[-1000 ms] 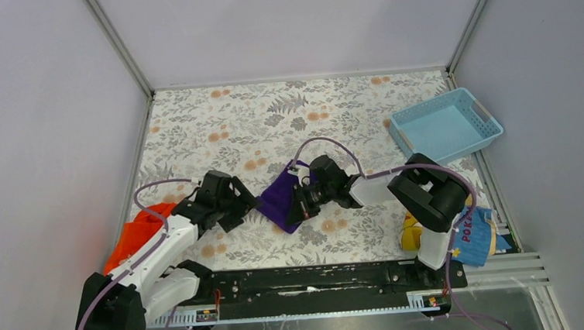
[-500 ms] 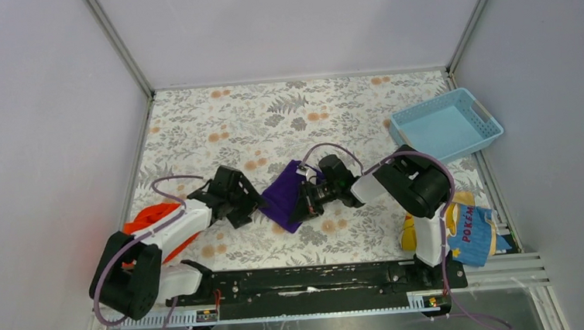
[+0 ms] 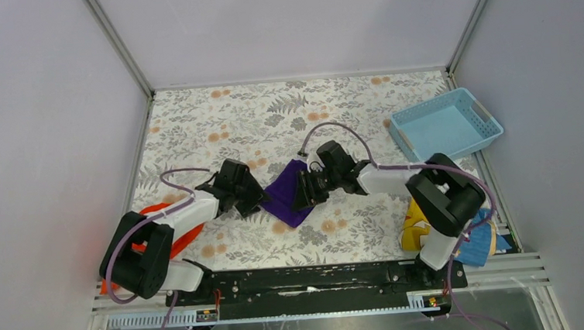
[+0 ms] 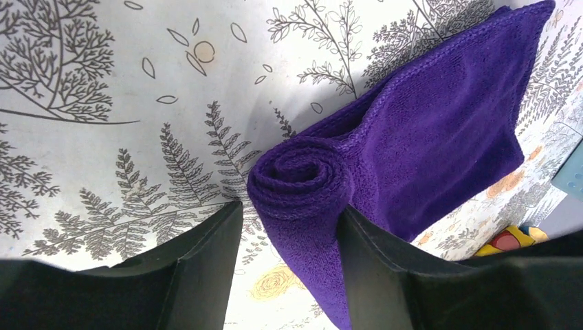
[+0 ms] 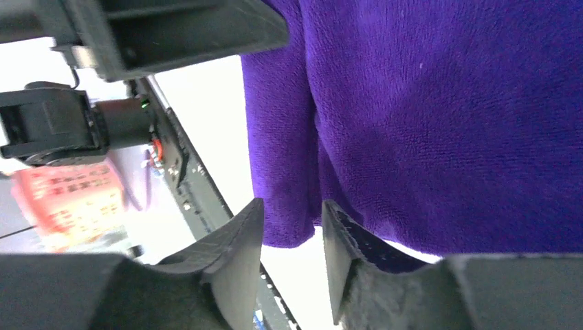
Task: Roll the towels
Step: Roll the towel at the center of the board.
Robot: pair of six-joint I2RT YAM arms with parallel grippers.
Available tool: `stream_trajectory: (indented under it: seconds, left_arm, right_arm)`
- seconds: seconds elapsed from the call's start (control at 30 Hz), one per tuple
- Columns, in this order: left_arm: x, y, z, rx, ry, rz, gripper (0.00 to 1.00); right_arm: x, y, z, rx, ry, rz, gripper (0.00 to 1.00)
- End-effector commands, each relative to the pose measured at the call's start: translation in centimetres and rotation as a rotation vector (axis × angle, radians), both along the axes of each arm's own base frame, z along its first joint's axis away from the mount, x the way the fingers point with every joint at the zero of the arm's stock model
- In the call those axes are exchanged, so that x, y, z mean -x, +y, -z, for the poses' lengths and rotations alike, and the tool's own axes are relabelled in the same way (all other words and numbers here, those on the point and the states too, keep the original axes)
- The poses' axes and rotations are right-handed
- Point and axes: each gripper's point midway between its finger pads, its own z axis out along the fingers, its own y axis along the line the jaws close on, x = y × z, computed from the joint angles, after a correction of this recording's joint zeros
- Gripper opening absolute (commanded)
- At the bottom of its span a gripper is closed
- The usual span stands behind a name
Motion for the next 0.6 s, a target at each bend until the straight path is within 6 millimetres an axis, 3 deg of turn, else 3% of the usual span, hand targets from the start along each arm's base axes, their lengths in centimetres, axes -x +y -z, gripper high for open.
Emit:
stream_trajectory:
  seconds: [0.0, 0.1, 0.27, 0.57]
  left_arm:
    - [1.9, 2.7, 3.6, -0.128, 0.086, -0.024, 0.52]
    - [2.0, 2.7, 3.7, -0.134, 0.092, -0.019, 0.53]
    - [1.9, 2.6, 3.7, -0.134, 0.096, -0.009, 0.52]
    - [2.0, 2.3, 3.9, -0.137, 0.102, 0.004, 0.53]
  right_arm:
    - [-1.6, -1.9, -2.6, 0.187, -0.316, -0.029, 0.48]
    - [-1.3, -1.5, -3.9, 0.279, -0.517, -0.086, 0.55]
    - [-0.8, -0.5, -4.2, 0.428, -0.767, -0.186, 0.64]
    - [0.1, 2.0, -4.1, 0.516, -1.035, -0.255, 0.66]
